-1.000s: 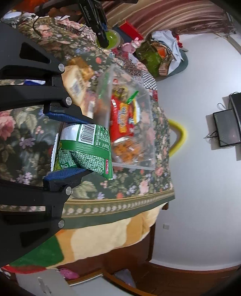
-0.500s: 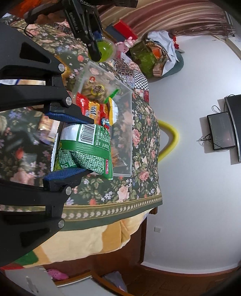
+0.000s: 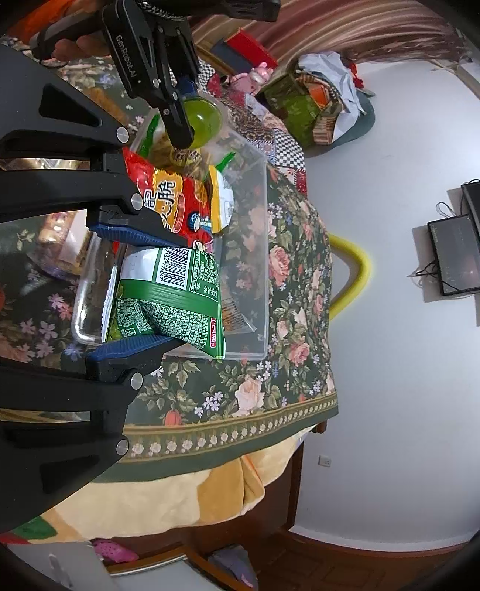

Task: Organize snacks
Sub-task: 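Lower the jelly cup into the box with the left tool while the right drops the green pack in, then grasp the clear cracker pack with the left tool while the right tool grasps the bread loaf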

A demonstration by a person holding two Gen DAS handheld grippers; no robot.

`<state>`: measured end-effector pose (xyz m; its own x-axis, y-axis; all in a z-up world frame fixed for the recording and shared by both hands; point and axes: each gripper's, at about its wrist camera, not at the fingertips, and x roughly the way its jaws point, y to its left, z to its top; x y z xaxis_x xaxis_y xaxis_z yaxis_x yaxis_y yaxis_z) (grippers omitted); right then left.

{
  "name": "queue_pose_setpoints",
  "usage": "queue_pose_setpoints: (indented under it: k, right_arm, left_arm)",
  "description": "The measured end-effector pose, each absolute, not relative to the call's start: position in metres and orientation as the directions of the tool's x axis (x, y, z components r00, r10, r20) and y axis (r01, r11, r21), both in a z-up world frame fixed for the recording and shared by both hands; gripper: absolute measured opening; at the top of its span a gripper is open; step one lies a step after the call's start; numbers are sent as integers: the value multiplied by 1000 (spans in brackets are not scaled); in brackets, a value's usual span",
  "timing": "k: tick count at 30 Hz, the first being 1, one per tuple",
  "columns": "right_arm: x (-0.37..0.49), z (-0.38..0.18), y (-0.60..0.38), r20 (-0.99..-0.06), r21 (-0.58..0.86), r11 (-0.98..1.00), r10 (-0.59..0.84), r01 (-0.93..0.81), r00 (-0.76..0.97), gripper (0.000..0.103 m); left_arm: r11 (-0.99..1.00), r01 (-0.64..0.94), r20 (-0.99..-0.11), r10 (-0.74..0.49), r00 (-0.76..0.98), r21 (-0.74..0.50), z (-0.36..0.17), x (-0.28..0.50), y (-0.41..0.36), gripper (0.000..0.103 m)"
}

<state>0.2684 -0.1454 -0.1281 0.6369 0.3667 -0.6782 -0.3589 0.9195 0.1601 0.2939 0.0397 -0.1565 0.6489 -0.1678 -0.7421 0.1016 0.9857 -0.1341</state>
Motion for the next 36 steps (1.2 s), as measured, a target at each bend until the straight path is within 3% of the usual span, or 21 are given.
queue_pose_setpoints:
  k: [17, 28, 32, 36]
  right_arm:
    - [277, -145, -132, -733, 101, 925, 318, -366, 601, 43]
    - [259, -127, -139, -716, 93, 932, 308, -352, 627, 65]
    - [245, -116, -134, -705, 110, 923, 334, -369, 626, 70]
    - [227, -108, -124, -690, 110, 916, 349, -385, 634, 81]
  left_arm:
    - [984, 110, -777, -180, 604, -142, -171, 301, 37, 41]
    - [985, 112, -732, -175, 659, -135, -136, 268, 52, 42]
    - [987, 102, -722, -159, 673, -121, -127, 249, 63, 51]
    - [990, 91, -725, -137, 675, -103, -127, 230, 74, 58]
